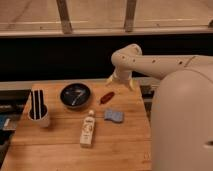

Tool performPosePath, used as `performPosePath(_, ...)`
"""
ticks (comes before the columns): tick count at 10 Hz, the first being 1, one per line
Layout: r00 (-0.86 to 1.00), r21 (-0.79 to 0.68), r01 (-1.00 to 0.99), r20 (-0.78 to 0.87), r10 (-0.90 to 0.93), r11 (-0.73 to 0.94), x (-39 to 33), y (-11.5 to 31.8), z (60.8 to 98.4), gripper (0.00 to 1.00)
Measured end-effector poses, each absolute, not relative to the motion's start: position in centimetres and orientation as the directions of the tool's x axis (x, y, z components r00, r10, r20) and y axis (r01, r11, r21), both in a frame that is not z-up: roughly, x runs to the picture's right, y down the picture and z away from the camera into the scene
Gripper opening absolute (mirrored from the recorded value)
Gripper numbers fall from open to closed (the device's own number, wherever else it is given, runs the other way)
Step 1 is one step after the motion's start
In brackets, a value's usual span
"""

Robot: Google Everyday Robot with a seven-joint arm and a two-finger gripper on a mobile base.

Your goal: Drag the pepper across the table

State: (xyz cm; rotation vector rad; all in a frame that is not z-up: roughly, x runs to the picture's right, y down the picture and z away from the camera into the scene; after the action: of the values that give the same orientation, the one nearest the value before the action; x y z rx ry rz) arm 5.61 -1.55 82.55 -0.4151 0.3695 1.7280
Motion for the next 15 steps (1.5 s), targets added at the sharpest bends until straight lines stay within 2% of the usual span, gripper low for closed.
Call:
performPosePath(2, -0.138, -0.021, -0.986, -0.473, 0.87, -0.168, 3.4, -2.1, 83.2, 0.8)
performPosePath(6, -0.138, -0.014, -0.986, -0.48, 0.866, -0.165, 3.5, -1.9, 83.5, 0.8)
performPosePath(8, -0.14, -0.004, -0.986, -0.504, 0.852, -0.164, 3.2, -0.8, 84.8, 0.8)
performPosePath(12, -0.181, 0.037, -0.98, -0.565, 0.805, -0.194, 3.5, 3.3, 91.1, 0.8)
performPosePath(15, -0.202, 0.057, -0.976, -0.607, 0.769, -0.212, 3.9, 4.1, 94.9, 0.8)
